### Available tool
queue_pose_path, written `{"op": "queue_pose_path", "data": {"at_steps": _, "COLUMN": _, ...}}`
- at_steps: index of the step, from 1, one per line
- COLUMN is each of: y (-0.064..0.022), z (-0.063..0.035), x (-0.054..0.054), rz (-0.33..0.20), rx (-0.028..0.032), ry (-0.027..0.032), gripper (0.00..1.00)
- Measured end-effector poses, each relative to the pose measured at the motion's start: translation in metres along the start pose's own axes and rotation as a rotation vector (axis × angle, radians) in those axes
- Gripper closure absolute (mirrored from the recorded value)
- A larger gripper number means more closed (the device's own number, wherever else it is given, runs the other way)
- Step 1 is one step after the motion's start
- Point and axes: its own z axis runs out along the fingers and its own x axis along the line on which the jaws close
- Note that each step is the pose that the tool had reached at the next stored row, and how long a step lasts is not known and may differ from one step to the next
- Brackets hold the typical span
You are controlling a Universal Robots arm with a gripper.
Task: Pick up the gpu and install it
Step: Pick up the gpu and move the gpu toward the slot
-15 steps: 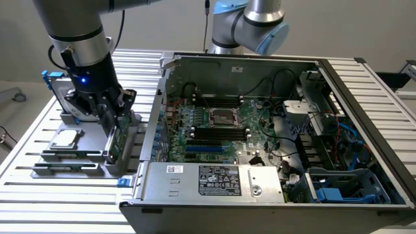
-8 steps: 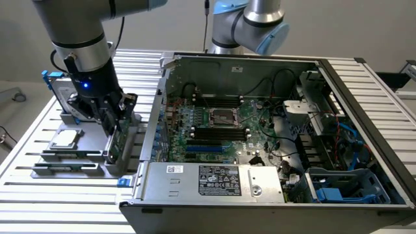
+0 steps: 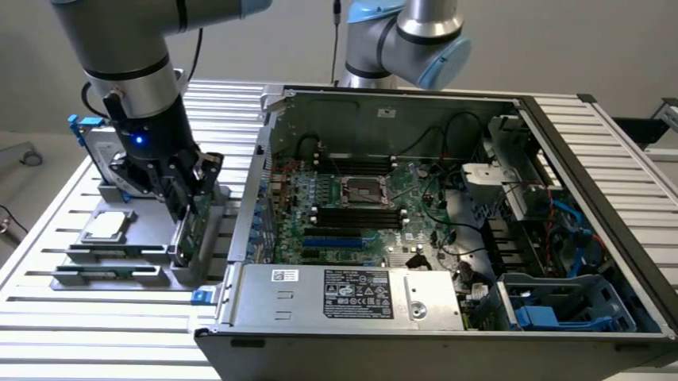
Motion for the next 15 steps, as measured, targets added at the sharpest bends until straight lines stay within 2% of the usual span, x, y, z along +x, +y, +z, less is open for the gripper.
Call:
{"op": "queue_pose_path", "data": {"at_steps": 2, "y": 0.0001, "z": 0.0004, "x": 0.0005, "rz": 0.0, "rx": -0.0048, "ry": -0.0012, "gripper": 0.64}}
{"op": "queue_pose_path", "data": {"at_steps": 5, "y": 0.0001, "z": 0.003, "x": 0.0016, "rz": 0.0, "rx": -0.0072, "ry": -0.0043, "gripper": 0.64}}
{"op": "queue_pose_path", "data": {"at_steps": 11, "y": 0.0001, "z": 0.0084, "x": 0.0018, "rz": 0.001, "rx": -0.012, "ry": -0.0069, "gripper": 0.64}}
{"op": "queue_pose_path", "data": {"at_steps": 15, "y": 0.0003, "z": 0.0101, "x": 0.0021, "rz": 0.002, "rx": -0.0185, "ry": -0.0094, "gripper": 0.64}}
